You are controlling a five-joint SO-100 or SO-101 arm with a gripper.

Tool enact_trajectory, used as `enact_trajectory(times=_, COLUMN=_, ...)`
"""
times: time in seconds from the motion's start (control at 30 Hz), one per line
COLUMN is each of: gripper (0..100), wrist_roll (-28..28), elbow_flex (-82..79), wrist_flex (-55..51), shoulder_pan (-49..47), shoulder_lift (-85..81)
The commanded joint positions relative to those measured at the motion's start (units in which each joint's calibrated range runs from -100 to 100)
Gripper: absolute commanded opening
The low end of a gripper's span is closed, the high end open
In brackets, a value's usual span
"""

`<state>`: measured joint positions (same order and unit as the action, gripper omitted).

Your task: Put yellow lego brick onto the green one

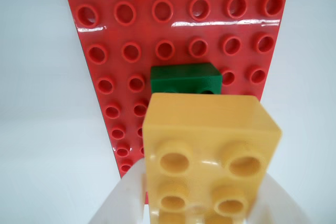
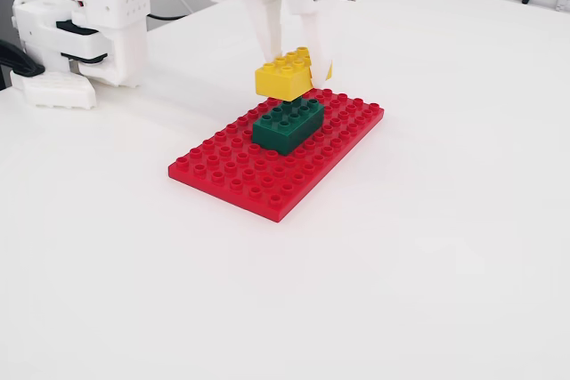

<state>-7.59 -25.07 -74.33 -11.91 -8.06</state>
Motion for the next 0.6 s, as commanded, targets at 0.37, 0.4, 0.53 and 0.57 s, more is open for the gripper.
enact_trajectory(times=0.37, gripper=13, wrist_roll=4.31, elbow_flex=-0.19, wrist_flex=0.54, shoulder_pan=4.09, shoulder_lift=2.41)
enact_trajectory(times=0.4, gripper=13, wrist_roll=4.41, elbow_flex=-0.10, wrist_flex=0.54, shoulder_pan=4.17, shoulder_lift=2.66)
enact_trajectory(times=0.53, gripper=13, wrist_roll=4.20, elbow_flex=-0.19, wrist_flex=0.54, shoulder_pan=3.58, shoulder_lift=2.74)
enact_trajectory(times=0.57, gripper=13, wrist_roll=4.15, elbow_flex=-0.10, wrist_flex=0.54, shoulder_pan=3.58, shoulder_lift=2.74)
